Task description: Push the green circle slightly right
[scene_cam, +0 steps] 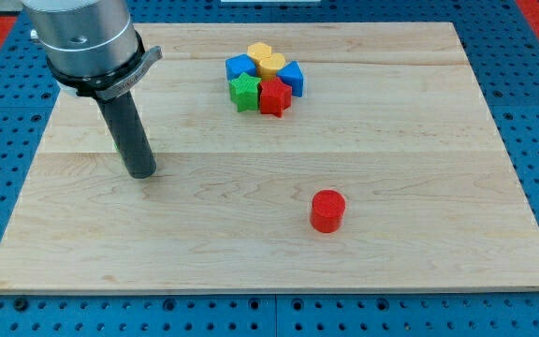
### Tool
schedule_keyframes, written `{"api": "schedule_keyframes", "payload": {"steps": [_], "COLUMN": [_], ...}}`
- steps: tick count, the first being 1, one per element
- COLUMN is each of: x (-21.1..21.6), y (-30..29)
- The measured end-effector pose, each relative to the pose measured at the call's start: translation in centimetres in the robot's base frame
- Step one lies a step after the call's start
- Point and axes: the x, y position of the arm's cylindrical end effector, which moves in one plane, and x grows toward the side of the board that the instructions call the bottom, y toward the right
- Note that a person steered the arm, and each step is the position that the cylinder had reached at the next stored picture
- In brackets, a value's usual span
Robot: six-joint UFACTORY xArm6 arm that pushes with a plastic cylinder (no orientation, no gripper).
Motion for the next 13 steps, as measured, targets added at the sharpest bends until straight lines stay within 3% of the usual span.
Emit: {"api": "schedule_keyframes", "payload": {"steps": [1,3,5,7,9,11,13], "x": [0.1,0.5,-2.2,-2.3,-6.5,-4.4,-3.2], "y": [-0.4,-11.4,-7.8,-0.5,0.3,7.3,6.6]}}
